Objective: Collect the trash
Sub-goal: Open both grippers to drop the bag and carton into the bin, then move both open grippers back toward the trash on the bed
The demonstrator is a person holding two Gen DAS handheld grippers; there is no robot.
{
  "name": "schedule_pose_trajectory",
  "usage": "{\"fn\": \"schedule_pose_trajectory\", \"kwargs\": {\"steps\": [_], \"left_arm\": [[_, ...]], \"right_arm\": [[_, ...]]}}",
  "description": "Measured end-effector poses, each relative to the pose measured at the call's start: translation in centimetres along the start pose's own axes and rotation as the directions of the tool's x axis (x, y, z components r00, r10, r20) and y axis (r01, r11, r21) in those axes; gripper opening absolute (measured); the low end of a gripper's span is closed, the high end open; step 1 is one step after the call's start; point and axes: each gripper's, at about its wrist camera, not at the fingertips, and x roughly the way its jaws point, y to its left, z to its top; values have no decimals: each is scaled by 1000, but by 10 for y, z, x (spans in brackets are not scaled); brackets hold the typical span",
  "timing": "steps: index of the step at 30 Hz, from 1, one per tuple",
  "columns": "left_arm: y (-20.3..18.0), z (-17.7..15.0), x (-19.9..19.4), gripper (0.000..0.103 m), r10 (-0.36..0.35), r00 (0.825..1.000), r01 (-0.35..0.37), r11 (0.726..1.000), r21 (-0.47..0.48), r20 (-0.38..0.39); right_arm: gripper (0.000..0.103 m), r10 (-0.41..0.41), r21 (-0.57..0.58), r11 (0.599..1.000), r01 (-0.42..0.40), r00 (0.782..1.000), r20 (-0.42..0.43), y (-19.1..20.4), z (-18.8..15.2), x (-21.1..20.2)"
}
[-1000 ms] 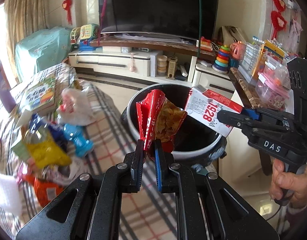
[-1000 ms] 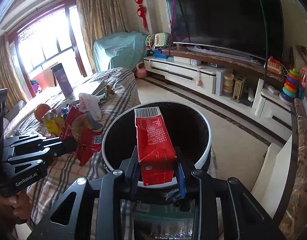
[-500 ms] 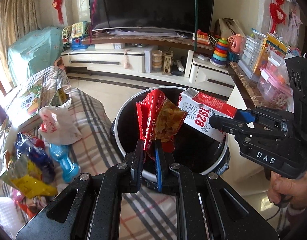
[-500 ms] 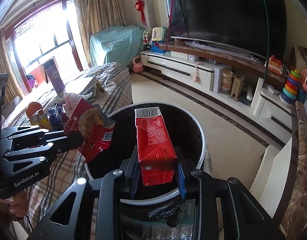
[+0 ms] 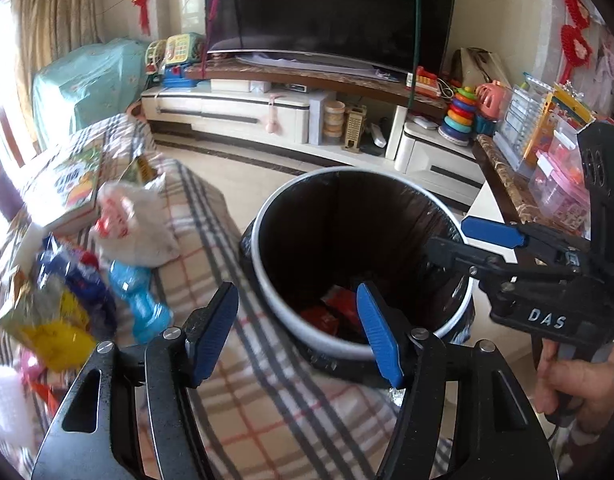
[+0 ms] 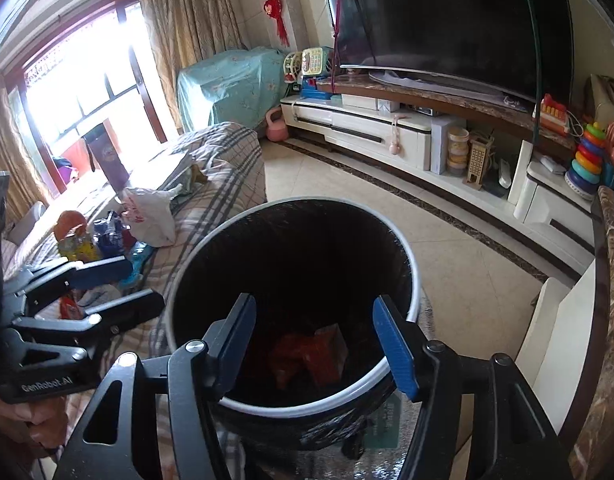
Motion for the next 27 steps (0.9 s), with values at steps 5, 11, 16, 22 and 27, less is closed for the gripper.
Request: {"fn": "schedule_pose_trajectory", "kwargs": {"steps": [5,11,16,22,27], "left_arm": [[10,-21,-14,66,18,1000,-18,999,-33,1],[28,-46,-34,66,25,1000,-25,995,-94,3],[44,-67,-56,66,47,999,-43,990,-136,20],[68,-89,-80,66,80,996,-70,977,-201,40],[87,-106,-94,66,111,993,-97,965,-245,44]], "right_arm": [[79,36,0,999,-36,999,17,15,-5,-7],[88,72,-8,997,-72,997,13,37,-15,-11],[90,99,-10,995,-99,995,2,55,-27,-12],[93,138,-16,990,-138,990,3,76,-36,-14],[94,163,-27,986,-163,987,1,96,-42,-12]]}}
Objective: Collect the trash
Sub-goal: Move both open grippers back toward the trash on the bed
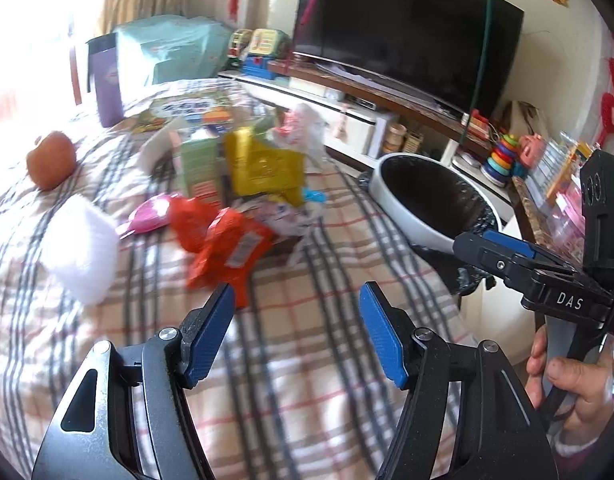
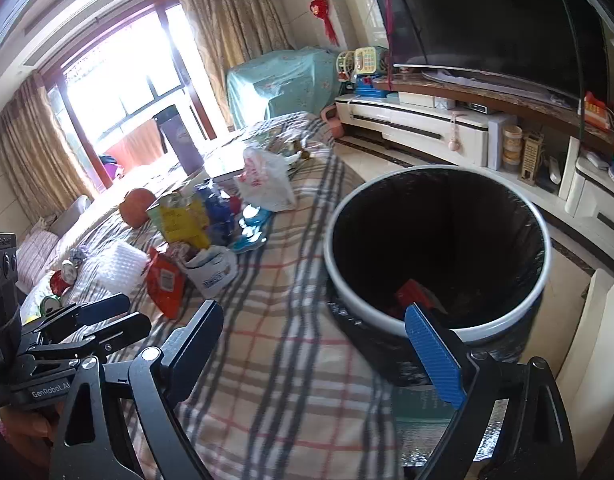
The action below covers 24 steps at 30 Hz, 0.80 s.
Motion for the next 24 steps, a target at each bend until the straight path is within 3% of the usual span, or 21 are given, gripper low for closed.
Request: {"fn": "schedule_pose_trajectory", "kwargs": {"steps": [9,21,24], "left_arm": [[39,-19,-10,66,47,999,-47,997,-63,-10],[84,-26,-15,66,126,992,-127,979,-158,-18],[97,-26,-16,66,141,990,-142,972,-187,-16]], "right_arm": [[94,68,-3,998,-68,997,-43,31,-12,17],[92,56,-103,993,-60,997,-45,66,-12,40],[83,64,-107,992,-70,997,-53,70,-8,48]]}}
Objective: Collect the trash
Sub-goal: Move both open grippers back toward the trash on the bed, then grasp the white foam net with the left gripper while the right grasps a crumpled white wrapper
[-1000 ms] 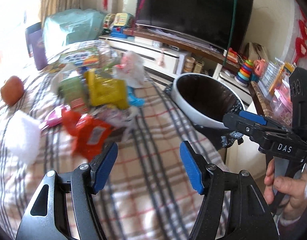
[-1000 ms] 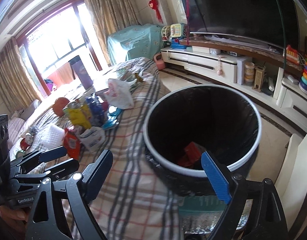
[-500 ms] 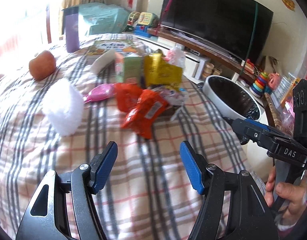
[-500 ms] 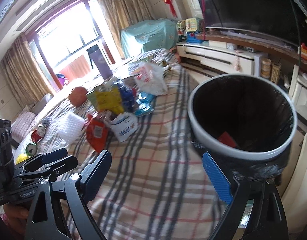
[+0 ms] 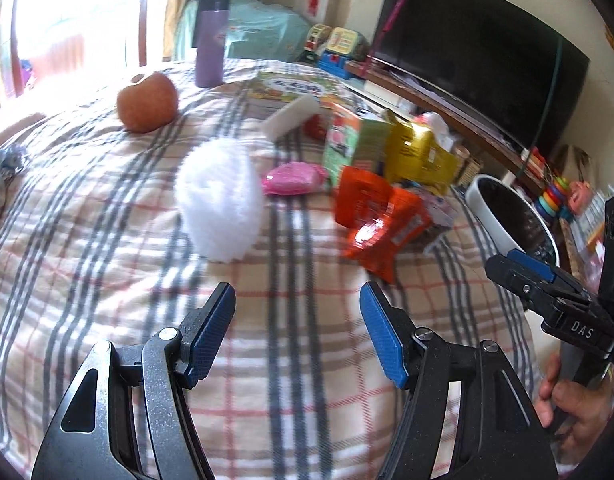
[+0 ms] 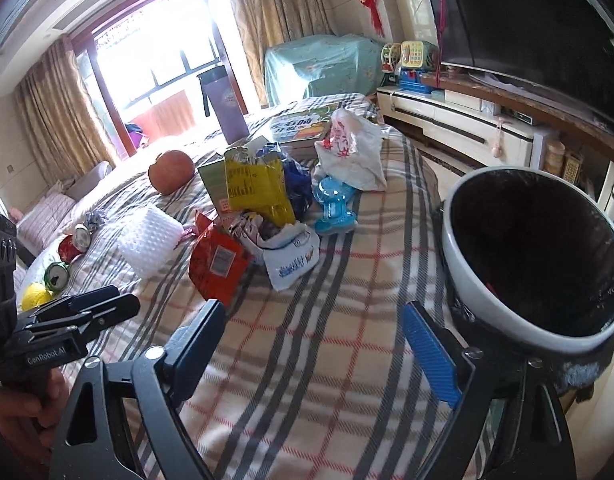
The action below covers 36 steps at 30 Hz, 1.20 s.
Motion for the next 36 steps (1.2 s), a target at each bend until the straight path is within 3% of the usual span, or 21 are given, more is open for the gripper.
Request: {"fn": "schedule_pose_trajectory", "kwargs": {"steps": [9,13,15,16,17,18,20,23,36], "left_arm": [[26,17,11,66,49,999,-48,998,-50,13],[37,31,21,66,69,997,-66,995,-75,28],[42,37,29,66,72,997,-69,994,-88,32],[43,39,34,66,75,997,-72,993,-90,34],[44,40,38,66,79,996,-76,993,-89,33],[44,40,41,64,80,996,-77,993,-86,30],[45,41,48,36,64,998,-63,995,-79,17],[41,37,46,22,60,998,-58,997,-50,23],[6,18,2,20,-38,998,38,999,-7,51]], "right_arm": [[76,21,-30,999,-21,1000,-18,8,14,22],[65,30,-45,998,-32,999,-37,11,20,38],[54,39,-42,998,-41,998,-51,10,22,46],[43,42,-41,998,-44,997,-57,10,22,50],[25,38,-42,998,-41,997,-65,11,23,52],[16,34,-43,998,-37,997,-68,11,22,53],[13,33,-49,998,-36,998,-54,12,20,47],[13,31,-54,998,-33,999,-41,10,17,38],[12,43,15,999,-43,999,11,-12,5,-7]]}}
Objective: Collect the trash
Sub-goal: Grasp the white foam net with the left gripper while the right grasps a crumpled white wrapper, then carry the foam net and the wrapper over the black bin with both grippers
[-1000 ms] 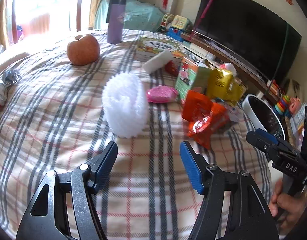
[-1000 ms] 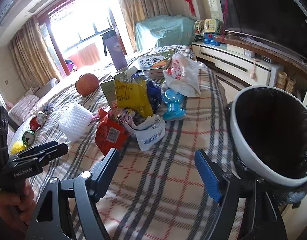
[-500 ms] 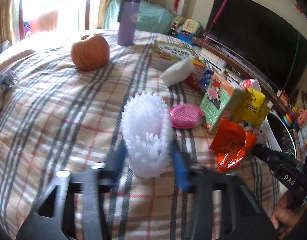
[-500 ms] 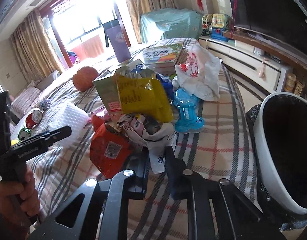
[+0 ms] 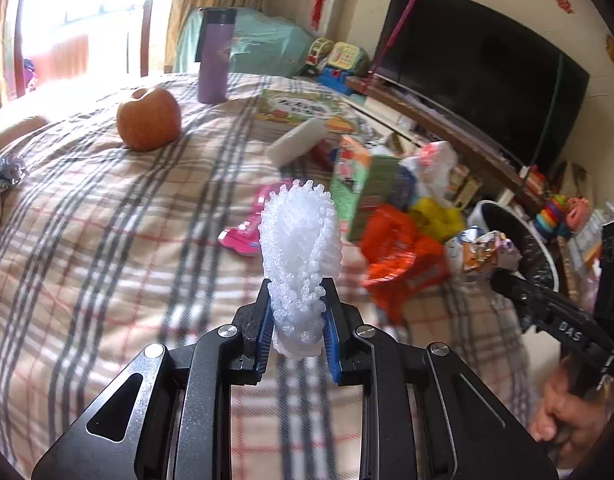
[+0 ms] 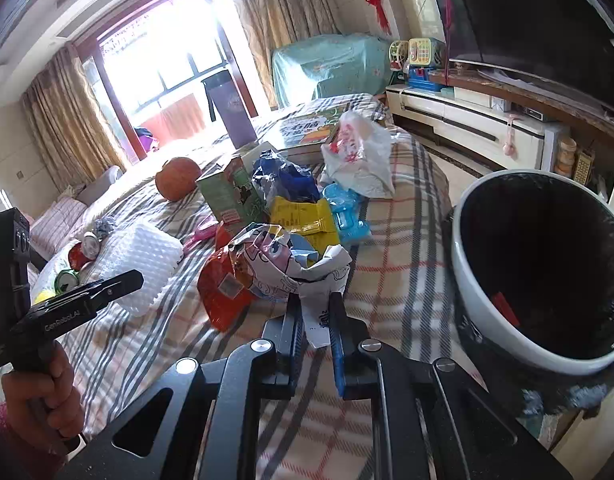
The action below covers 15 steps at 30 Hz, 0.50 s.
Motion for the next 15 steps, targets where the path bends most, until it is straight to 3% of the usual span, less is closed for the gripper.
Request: {"fn": "schedule_pose_trajectory", "kwargs": {"steps": [15], "left_arm": [[-70,-16,-9,20,-125,991,129,986,107,-46]], "right_arm": [[12,-81,80,994,78,996,34,-38,-19,-43]]}}
